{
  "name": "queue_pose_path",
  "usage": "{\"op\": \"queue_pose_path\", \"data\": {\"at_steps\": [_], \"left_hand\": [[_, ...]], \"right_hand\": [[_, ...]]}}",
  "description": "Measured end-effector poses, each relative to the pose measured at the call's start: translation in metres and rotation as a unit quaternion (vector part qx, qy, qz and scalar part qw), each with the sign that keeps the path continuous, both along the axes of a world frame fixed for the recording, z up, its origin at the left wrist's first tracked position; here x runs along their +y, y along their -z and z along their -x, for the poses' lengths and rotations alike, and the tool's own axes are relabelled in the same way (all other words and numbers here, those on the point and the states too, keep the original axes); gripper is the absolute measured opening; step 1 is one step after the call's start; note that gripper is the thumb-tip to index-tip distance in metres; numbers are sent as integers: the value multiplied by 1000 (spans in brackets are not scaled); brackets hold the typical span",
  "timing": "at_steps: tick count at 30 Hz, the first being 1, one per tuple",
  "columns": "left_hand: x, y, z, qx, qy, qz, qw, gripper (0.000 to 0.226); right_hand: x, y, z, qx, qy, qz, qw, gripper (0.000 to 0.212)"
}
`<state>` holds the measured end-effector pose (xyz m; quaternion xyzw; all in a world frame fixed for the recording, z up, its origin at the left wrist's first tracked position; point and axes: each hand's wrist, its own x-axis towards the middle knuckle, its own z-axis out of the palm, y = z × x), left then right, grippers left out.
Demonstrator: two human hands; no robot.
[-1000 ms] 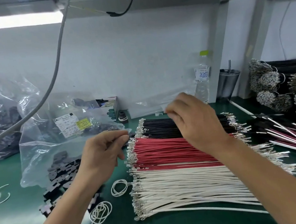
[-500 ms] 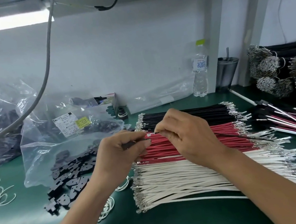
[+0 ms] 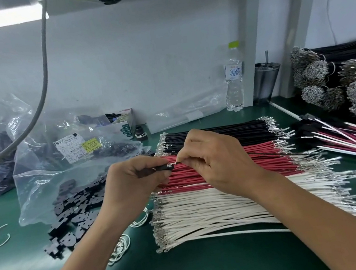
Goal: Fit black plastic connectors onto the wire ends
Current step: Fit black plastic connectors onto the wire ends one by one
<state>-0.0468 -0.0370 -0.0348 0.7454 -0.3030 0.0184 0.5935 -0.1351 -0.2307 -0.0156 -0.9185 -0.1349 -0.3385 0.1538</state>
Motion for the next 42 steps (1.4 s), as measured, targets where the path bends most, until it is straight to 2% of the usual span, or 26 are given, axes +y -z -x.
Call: {"op": "queue_pose_path", "data": {"at_steps": [4,6,9,13,15,18,22,24,27,30,33,35,40,42], "left_hand": [[3,-1,-1,-122,-26,-88,988,31],[3,-2,-1,-149,-32,-105,983,30],[2,-5,0,-118,-28,-69,990,35],[3,-5,1,-62,-6,-38,997,35],[5,-6,0,-69,-2,-53,996,32],[4,-5,0,-122,-20,-97,988,28],[0,-2,5,-237,-59,-192,951,21],[3,-1,1,-203,-54,-172,962,23],[7,-4,-2,-73,-7,-85,994,29],[5,-1,-2,-117,1,-117,986,27],[2,1,0,-189,-27,-185,964,23],[-1,1,2,-188,-49,-186,963,22],[-1,-2,4,-58,-66,-78,993,26],[0,-3,4,-38,-57,-57,996,25]], "right_hand": [[6,0,2,1,17,69,997,11],[8,0,1,0,45,109,993,15],[5,-3,1,-12,47,107,993,16],[5,-3,3,-5,9,27,1000,10],[7,-1,2,15,5,1,1000,11],[9,2,-1,39,13,-10,999,14],[18,4,-3,33,61,64,996,17],[18,4,-3,39,54,44,997,15],[11,3,-3,81,19,-58,995,12],[9,3,-2,86,13,-56,995,12],[18,3,0,41,60,73,995,13],[21,1,-2,23,87,126,988,14],[12,-3,-2,35,56,52,996,14],[10,0,-3,62,24,-20,998,12]]}}
